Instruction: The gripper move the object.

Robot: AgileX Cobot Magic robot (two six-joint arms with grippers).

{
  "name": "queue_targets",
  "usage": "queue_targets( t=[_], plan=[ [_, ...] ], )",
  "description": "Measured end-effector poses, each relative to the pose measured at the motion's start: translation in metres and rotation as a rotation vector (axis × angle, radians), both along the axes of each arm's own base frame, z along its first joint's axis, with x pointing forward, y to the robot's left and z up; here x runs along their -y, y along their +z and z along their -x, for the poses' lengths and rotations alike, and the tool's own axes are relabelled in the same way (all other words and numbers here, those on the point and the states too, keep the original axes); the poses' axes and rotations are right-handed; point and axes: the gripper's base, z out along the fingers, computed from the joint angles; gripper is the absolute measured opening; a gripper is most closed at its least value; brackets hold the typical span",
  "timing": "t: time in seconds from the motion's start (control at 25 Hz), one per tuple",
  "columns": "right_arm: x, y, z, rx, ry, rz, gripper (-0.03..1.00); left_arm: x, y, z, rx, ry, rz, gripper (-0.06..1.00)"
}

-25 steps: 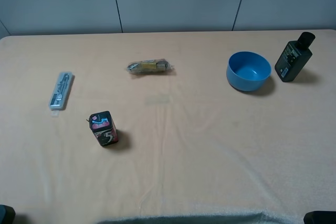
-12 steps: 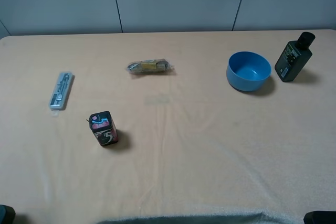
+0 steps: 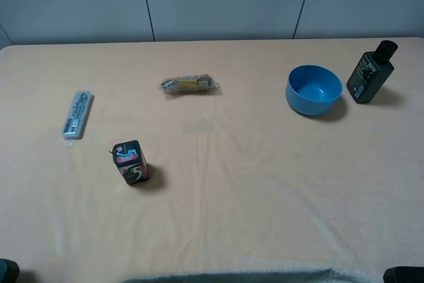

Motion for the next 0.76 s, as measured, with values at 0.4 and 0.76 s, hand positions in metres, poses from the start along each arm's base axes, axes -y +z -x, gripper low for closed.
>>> queue_targets(
  t=[0.4,0.76],
  plan=[
    [0.0,0.0,0.0,0.0,0.0,0.0,0.69,0.0,0.0,0.0,0.0,0.0,0.0,0.99],
    [0.0,0.0,0.0,0.0,0.0,0.0,0.69,0.0,0.0,0.0,0.0,0.0,0.0,0.99]
  ],
)
